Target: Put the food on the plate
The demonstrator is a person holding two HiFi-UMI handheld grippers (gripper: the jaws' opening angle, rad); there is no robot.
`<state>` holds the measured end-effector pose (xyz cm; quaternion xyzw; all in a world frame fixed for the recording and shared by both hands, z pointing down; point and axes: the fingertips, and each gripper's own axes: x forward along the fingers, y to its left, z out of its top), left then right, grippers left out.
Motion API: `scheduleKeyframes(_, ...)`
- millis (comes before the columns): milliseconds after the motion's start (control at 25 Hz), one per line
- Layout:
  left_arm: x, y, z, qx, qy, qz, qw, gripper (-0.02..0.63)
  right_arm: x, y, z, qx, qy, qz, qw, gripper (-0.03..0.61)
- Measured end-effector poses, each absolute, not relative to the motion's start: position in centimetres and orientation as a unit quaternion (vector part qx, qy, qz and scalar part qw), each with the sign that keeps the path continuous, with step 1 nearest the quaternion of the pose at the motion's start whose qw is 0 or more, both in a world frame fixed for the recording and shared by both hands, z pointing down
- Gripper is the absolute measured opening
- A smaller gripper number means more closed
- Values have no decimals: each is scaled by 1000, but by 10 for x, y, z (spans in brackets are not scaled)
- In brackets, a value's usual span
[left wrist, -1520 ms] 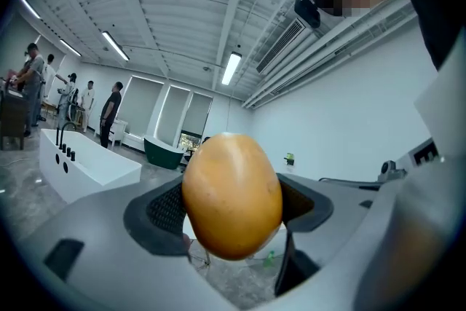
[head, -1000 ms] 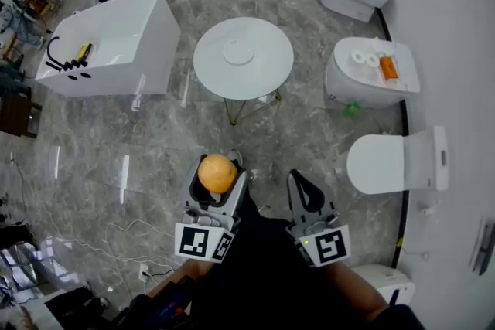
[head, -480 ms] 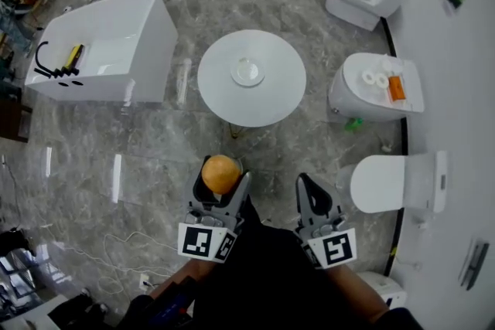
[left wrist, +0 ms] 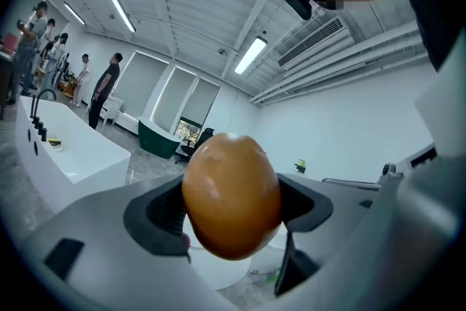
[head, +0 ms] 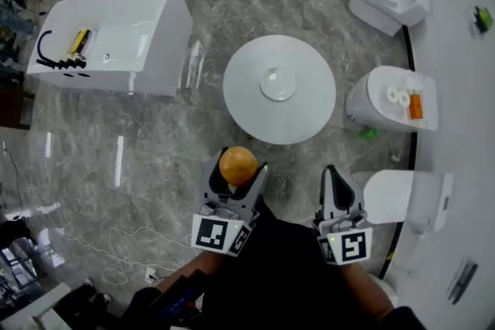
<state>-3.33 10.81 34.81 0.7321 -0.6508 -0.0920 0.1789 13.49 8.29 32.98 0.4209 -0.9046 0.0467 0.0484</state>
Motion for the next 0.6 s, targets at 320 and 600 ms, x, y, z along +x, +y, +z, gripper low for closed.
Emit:
scheduleKeyframes(320, -75, 59, 353, 730, -646, -114, 192, 350, 95, 34, 319, 436, -898, 22, 58, 6)
scheduleKeyframes(600, -112, 35, 351, 725, -655, -114, 180, 350, 63, 8, 314, 432, -899, 21, 58, 6)
